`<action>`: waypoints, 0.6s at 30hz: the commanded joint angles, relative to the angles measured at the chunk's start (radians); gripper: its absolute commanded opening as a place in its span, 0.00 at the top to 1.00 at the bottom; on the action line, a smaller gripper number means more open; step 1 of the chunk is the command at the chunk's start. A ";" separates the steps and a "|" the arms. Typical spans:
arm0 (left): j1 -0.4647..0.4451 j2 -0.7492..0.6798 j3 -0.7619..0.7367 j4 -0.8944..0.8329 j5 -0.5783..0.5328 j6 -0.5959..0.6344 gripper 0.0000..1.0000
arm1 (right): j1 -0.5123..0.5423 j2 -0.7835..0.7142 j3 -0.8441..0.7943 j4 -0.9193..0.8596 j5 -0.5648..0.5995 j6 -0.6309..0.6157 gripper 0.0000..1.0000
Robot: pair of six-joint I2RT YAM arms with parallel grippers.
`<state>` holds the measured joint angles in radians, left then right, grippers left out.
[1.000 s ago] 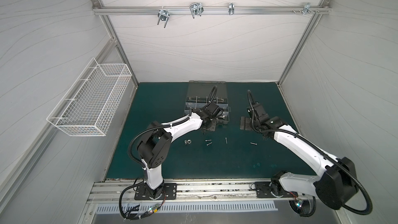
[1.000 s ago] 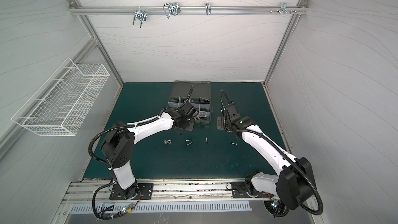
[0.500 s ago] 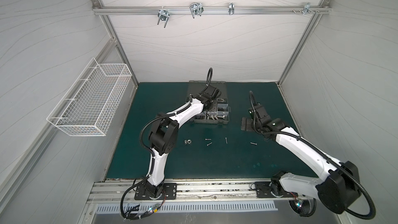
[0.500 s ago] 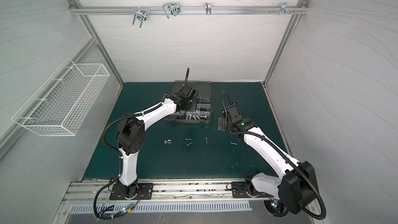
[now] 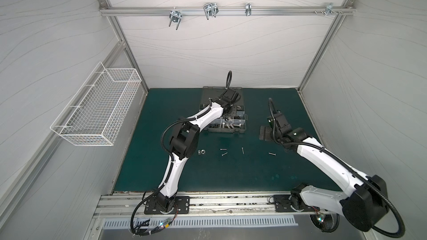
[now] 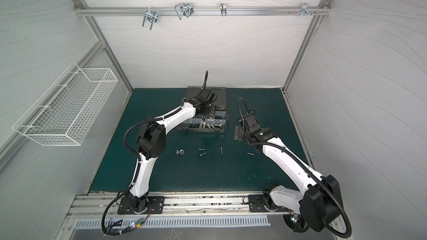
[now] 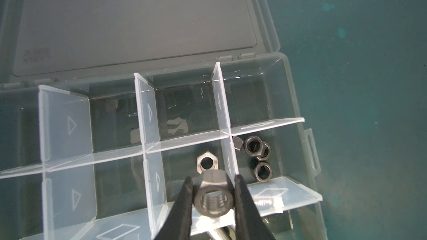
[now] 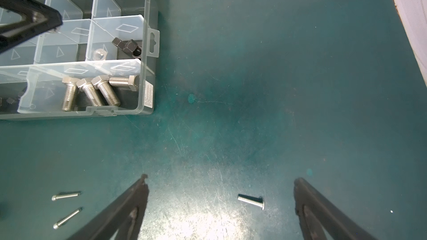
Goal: Sort the screws and nuts into containers
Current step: 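Carry the silver nut with the left gripper over the tray compartment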
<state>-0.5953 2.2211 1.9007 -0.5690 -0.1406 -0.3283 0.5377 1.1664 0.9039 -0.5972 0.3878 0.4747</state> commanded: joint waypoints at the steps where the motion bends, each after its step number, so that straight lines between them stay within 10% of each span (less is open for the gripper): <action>1: 0.005 0.029 0.044 -0.012 0.006 0.010 0.80 | -0.005 -0.019 -0.004 -0.021 0.015 0.016 0.01; 18: 0.006 0.000 0.046 -0.053 -0.007 0.004 0.53 | -0.005 0.007 0.013 -0.020 -0.012 0.007 0.01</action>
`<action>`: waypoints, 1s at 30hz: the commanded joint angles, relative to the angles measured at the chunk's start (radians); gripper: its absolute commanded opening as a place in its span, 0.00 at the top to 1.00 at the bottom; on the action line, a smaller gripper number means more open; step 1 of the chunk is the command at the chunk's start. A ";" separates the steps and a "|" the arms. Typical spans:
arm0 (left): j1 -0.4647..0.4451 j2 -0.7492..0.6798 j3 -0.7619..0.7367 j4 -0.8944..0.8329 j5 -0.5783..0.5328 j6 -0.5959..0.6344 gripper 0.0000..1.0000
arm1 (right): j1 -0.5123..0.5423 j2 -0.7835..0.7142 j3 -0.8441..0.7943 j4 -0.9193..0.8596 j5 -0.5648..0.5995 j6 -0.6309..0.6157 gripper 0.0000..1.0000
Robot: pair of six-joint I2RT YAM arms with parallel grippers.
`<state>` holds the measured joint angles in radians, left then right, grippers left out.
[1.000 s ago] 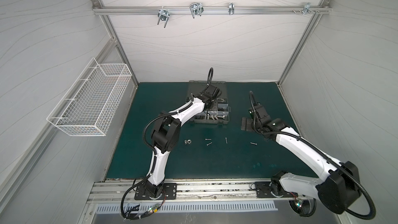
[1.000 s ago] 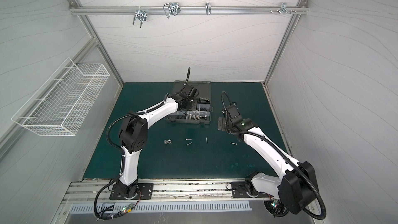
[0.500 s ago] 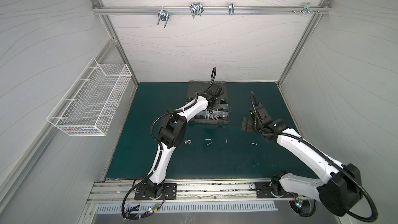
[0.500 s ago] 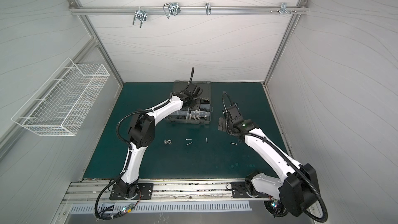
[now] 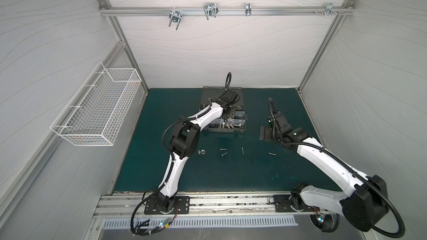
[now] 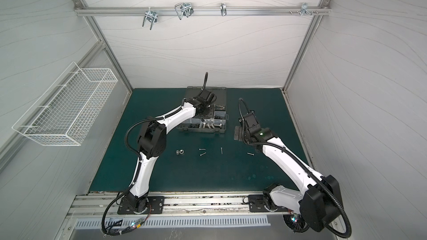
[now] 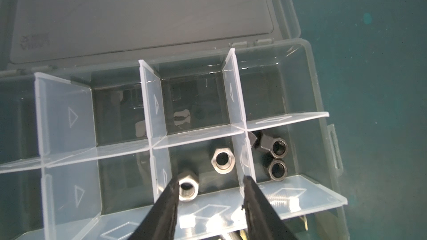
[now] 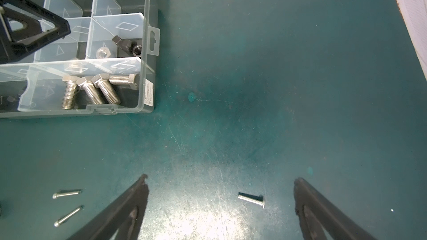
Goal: Sort the screws and nuts into containers
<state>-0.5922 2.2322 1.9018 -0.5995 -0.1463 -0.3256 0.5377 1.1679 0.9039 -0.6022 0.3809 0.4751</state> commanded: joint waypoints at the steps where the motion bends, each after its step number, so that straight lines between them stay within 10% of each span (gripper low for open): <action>1: 0.003 -0.025 0.038 -0.022 0.000 0.000 0.52 | -0.005 0.006 0.011 -0.015 -0.008 0.005 0.01; 30: 0.007 -0.843 -0.847 0.028 -0.141 -0.188 0.47 | -0.007 0.048 -0.009 0.023 -0.010 -0.013 0.01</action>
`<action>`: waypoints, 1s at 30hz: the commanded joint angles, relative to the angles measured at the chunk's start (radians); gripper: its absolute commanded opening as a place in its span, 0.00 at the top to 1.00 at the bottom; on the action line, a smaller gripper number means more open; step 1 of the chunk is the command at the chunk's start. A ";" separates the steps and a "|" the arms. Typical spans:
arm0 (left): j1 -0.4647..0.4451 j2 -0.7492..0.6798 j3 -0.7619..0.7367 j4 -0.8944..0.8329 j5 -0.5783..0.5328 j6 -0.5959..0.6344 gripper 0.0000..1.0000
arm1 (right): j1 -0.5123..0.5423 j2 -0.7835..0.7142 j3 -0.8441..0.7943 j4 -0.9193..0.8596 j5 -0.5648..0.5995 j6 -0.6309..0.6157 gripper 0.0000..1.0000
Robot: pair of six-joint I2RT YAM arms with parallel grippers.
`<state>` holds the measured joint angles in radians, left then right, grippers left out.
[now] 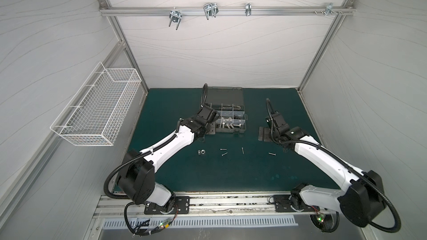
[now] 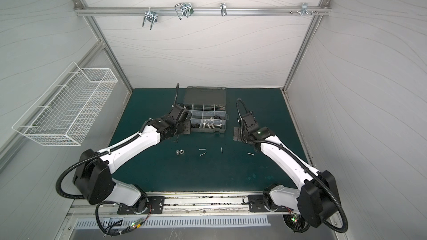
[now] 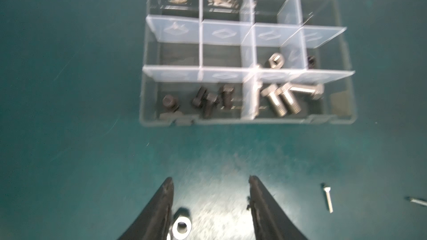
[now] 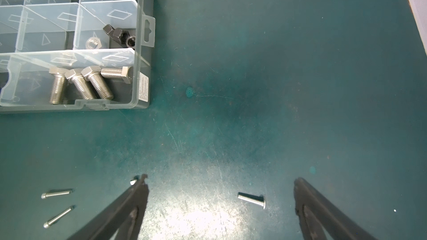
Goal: Sort the screws and nuts into containers
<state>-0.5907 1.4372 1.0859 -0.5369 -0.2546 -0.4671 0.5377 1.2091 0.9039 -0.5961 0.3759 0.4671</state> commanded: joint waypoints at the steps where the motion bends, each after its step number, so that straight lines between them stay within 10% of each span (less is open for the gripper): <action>1: 0.005 -0.059 -0.049 -0.043 -0.030 -0.052 0.48 | -0.007 0.009 -0.011 0.021 -0.007 -0.005 0.01; 30: 0.090 0.022 -0.329 0.070 0.170 -0.134 0.70 | -0.011 0.044 0.000 0.021 -0.006 -0.010 0.01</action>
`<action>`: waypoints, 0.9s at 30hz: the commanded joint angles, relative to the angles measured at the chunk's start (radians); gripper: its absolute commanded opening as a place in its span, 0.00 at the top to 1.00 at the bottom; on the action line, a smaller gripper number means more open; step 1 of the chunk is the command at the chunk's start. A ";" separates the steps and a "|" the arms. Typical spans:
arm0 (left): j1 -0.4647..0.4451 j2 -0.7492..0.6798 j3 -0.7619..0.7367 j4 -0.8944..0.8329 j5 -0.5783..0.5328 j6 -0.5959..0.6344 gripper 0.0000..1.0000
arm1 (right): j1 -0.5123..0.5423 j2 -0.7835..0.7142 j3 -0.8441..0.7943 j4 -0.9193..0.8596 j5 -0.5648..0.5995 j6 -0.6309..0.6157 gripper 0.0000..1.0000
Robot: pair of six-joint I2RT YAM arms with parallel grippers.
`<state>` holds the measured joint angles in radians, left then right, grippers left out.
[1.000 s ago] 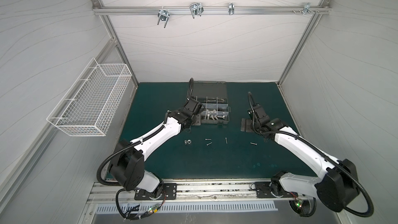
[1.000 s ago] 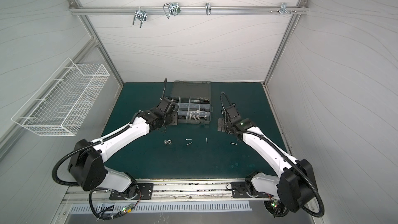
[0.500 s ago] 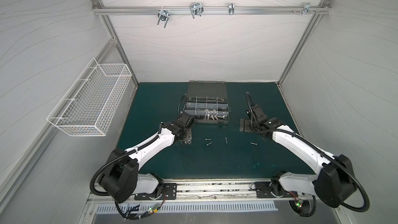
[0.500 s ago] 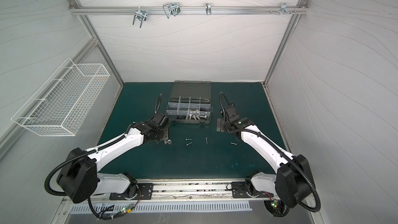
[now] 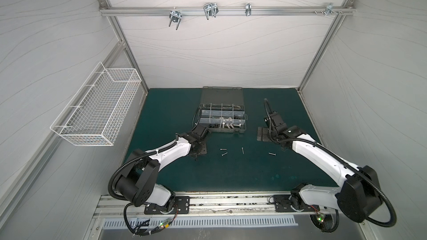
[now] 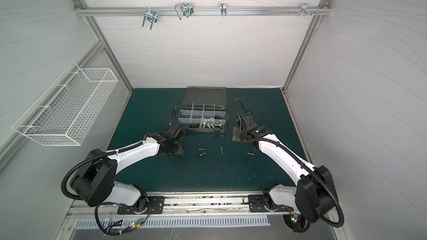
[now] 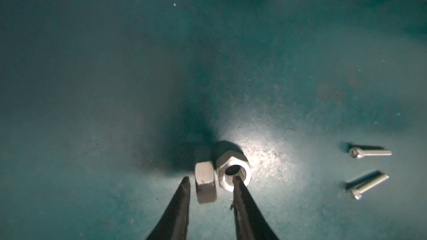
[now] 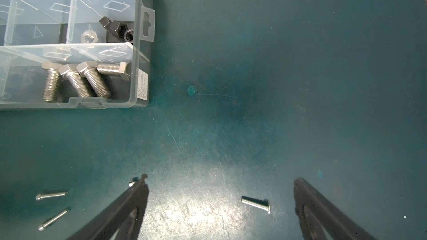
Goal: Sort the screws and nuts into containers
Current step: 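Lower the left gripper around a silver nut lying on its side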
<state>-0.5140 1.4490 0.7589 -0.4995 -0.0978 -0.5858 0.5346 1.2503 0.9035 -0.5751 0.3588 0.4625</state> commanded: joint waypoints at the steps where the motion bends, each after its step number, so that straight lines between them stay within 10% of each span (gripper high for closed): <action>1: 0.016 0.010 -0.004 0.035 0.015 -0.015 0.70 | -0.008 0.003 -0.001 0.000 0.011 -0.005 0.01; 27: 0.042 -0.002 0.010 0.000 0.017 -0.005 0.93 | -0.008 0.015 0.005 -0.008 0.015 0.001 0.01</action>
<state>-0.4736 1.4712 0.7448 -0.4393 -0.0673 -0.5911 0.5343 1.2606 0.9035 -0.5758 0.3599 0.4629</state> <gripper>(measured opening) 0.129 0.990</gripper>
